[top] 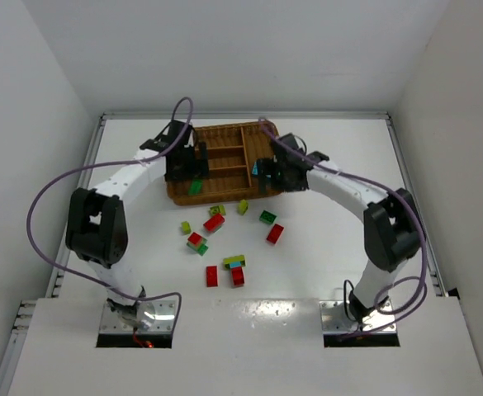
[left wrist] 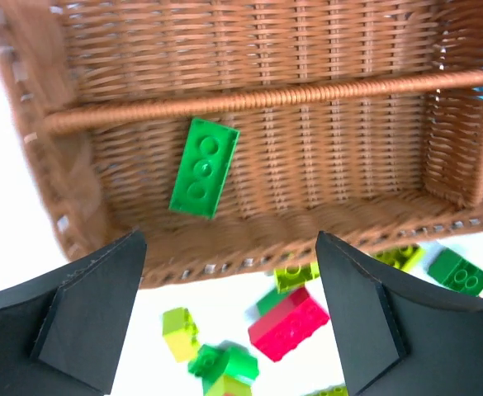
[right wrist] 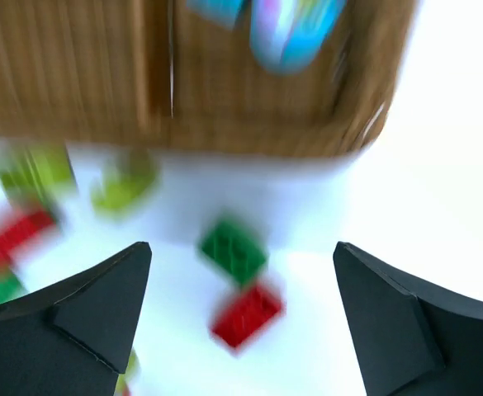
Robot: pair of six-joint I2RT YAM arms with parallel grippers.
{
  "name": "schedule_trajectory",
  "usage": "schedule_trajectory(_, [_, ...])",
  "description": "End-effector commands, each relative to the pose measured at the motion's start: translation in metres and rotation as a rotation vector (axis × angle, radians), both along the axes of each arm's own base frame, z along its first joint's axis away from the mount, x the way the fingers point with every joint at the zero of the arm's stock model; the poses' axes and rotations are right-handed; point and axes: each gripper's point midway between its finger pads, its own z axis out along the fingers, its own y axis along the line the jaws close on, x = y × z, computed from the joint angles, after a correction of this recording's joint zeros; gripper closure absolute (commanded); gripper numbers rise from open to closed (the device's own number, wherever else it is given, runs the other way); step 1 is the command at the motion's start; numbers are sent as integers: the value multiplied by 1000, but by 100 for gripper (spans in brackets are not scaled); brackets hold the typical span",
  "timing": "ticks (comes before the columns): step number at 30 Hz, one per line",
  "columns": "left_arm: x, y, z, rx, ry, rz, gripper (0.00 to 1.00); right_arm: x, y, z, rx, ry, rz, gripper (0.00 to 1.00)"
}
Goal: Sort the legos into containers by color
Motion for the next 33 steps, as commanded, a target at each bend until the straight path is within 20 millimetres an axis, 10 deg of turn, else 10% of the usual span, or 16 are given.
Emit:
schedule_trajectory(1, [-8,17,53,54,-113,49,10,-46,-1,-19,-97,26,123,7])
schedule_trajectory(5, [-25,34,60,70,-140,112,10,-73,8,-41,-173,52,218,7])
schedule_trajectory(17, [-33,35,53,64,-133,106,10,-48,24,-80,-242,41,316,27])
schedule_trajectory(27, [-32,52,60,88,-134,143,10,-48,42,-64,-193,-2,348,67])
schedule_trajectory(33, [-49,77,49,156,-82,212,10,-58,49,-11,-134,-88,334,72])
